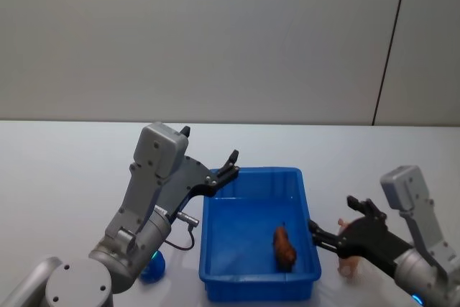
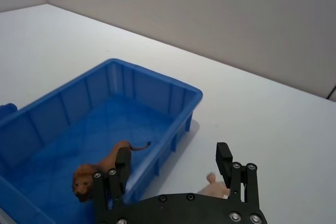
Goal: Pick up the two dolls from the table and place them into the box.
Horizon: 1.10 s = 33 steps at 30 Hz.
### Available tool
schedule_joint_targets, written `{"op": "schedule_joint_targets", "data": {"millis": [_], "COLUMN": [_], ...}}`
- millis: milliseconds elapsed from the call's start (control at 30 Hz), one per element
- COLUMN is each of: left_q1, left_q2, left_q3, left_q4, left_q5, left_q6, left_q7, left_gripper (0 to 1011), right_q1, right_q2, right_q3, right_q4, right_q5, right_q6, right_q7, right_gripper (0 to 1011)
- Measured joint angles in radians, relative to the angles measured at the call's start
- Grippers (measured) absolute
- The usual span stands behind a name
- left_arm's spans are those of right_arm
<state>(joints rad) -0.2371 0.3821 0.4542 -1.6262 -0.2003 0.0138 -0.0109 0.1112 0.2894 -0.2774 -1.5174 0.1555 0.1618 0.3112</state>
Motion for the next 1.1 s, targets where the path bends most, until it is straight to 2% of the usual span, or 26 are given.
{"op": "schedule_joint_targets", "data": {"millis": [567,1100], "left_q1": [0.0,0.0], "left_q2": [0.0,0.0], "left_q3": [0.0,0.0], "left_q4": [0.0,0.0], "left_q5": [0.0,0.0], "left_q6": [0.0,0.0], "left_q7": [0.0,0.0], "left_gripper": [1002,1002], "right_q1": [-0.04,-0.029], "right_q2": [0.022,-0.002], "right_q3": [0.013,-0.002], "right_q4": [0.003,0.058], "right_q5": [0.03,0.034], "right_q6": [0.068,0.126], "right_q7": [-0.05,-0.076], "right_gripper": [1001,1001]}}
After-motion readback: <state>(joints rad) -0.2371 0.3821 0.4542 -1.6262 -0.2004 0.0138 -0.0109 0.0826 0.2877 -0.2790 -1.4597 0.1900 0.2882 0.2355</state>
